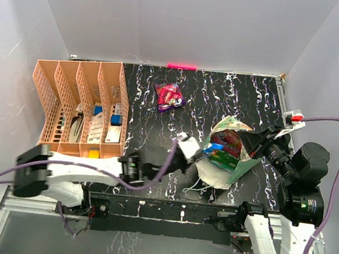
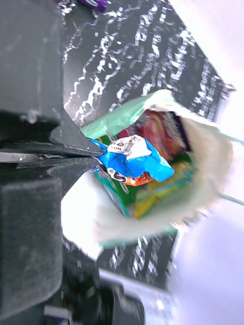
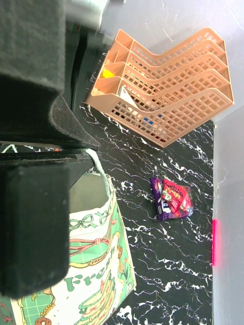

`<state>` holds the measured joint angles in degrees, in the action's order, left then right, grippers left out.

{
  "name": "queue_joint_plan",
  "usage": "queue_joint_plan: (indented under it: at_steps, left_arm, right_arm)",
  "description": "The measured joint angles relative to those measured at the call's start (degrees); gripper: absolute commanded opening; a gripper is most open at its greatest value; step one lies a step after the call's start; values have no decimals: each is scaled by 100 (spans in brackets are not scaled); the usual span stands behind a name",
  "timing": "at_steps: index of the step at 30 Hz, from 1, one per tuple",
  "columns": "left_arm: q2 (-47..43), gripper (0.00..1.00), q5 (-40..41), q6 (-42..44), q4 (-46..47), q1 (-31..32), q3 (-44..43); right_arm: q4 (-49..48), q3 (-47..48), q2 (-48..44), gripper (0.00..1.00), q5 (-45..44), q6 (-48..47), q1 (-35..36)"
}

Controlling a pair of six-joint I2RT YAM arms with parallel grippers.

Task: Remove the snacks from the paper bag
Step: Take out the snack from the paper bag, then place the snack at the center of the board.

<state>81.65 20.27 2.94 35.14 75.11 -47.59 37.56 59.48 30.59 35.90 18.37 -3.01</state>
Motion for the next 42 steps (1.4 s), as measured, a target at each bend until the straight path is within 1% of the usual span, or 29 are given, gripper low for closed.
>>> queue_joint_plan:
  at_steps: [4,7,9,11,14,15,16,18,21,24,29,33,37,42]
  left_arm:
    - [-1600,0,-619,-323,-1165,7,42]
    - [-2457,0,-566,-317,-2223,9,-83]
    - [-2726,0,-229,-131,-2800,9,-195]
    - [-2872,0,214,264,-3272,-42,-258]
    - [-2830,0,400,920,-3585,-496,-256]
    - [-2734,0,286,1104,-3604,-859,-258]
    - [-2581,0,131,1259,-3598,-1351,-273]
    - [-2144,0,-74,1475,-3539,-2201,-378]
    - [-1215,0,-361,1808,-3281,-3084,-702]
    - [-208,0,-623,2164,-2931,-3460,-1161]
    - [1620,0,-1023,3008,-1991,-3901,-2098]
    - [2820,0,-1272,3576,-1617,-4194,-2785]
    - [3497,0,-1394,4109,-1342,-4365,-3067]
    - [3816,0,-1469,4542,-1099,-4374,-3298]
  right_arm:
    - [-2,-2,-24,7,0,-9,0]
    - [-2,-2,-26,7,-2,-22,0]
    - [-2,-2,-26,7,0,-24,0]
    - [-2,-2,-26,7,2,-24,0]
    - [-2,-2,-26,7,2,-24,0]
    - [-2,-2,-26,7,2,-24,0]
    - [-2,-2,-26,7,2,-24,0]
    - [-2,-2,-26,7,2,-24,0]
    - [-2,-2,-26,7,-2,-24,0]
    - [0,-2,-26,7,-2,-24,0]
    - [0,-2,-26,7,-13,-28,0]
    - [0,-2,-26,7,-17,-28,0]
    - [0,-2,-26,7,-17,-28,0]
    - [0,-2,-24,7,-17,-28,0]
